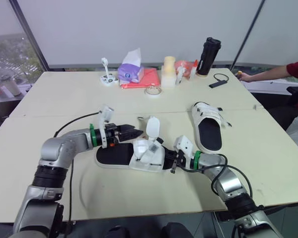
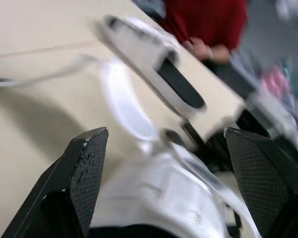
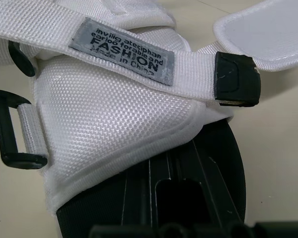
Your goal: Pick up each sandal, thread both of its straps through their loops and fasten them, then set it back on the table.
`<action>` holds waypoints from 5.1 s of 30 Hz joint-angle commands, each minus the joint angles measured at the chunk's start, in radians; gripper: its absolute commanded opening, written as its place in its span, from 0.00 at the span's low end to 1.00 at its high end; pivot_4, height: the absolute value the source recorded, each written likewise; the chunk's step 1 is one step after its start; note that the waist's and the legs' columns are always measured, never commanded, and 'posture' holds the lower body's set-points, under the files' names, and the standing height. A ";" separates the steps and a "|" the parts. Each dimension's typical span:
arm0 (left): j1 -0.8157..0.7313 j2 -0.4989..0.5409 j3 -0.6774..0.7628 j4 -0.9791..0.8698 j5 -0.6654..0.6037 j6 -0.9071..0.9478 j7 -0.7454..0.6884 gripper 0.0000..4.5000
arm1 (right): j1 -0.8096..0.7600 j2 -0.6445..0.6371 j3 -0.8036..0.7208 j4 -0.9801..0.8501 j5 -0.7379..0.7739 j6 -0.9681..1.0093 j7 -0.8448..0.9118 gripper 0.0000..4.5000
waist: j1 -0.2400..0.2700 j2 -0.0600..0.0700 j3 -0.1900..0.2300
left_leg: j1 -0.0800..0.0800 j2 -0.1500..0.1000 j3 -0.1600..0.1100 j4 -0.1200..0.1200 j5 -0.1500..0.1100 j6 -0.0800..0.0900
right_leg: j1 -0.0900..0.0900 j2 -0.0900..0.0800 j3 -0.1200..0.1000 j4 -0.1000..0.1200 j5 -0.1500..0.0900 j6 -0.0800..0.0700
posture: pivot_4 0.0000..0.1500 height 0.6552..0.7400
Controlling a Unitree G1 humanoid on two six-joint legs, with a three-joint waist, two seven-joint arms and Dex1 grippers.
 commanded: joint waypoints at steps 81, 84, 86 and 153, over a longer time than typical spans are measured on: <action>-0.420 -0.169 0.126 0.655 0.348 -0.122 -0.423 0.01 | 0.062 0.049 0.038 0.090 -0.081 0.030 -0.079 0.00 | -0.011 -0.006 -0.002 | -0.002 0.004 -0.001 0.004 0.000 0.001 | -0.002 0.018 0.000 0.003 0.004 0.008 | 1.00 1.00; -0.361 -0.168 0.156 0.572 0.316 -0.072 -0.363 0.01 | 0.060 0.050 0.042 0.095 -0.082 0.029 -0.075 0.00 | -0.011 -0.006 -0.002 | -0.002 0.007 -0.001 0.004 0.000 0.001 | -0.002 0.018 0.000 0.004 0.004 0.008 | 1.00 1.00; -0.335 -0.171 0.176 0.540 0.297 -0.053 -0.321 0.01 | 0.055 0.050 0.046 0.100 -0.084 0.028 -0.070 0.00 | -0.010 -0.006 -0.002 | -0.002 0.008 -0.001 0.004 0.000 0.001 | -0.002 0.018 0.001 0.004 0.004 0.008 | 1.00 1.00; -0.301 -0.057 0.272 0.670 0.251 -0.068 -0.174 1.00 | 0.109 -0.036 0.029 -0.071 -0.084 -0.056 -0.037 0.00 | 0.029 -0.006 -0.003 | -0.006 0.007 0.000 0.005 0.000 0.001 | -0.005 0.016 0.000 0.004 0.004 0.008 | 1.00 1.00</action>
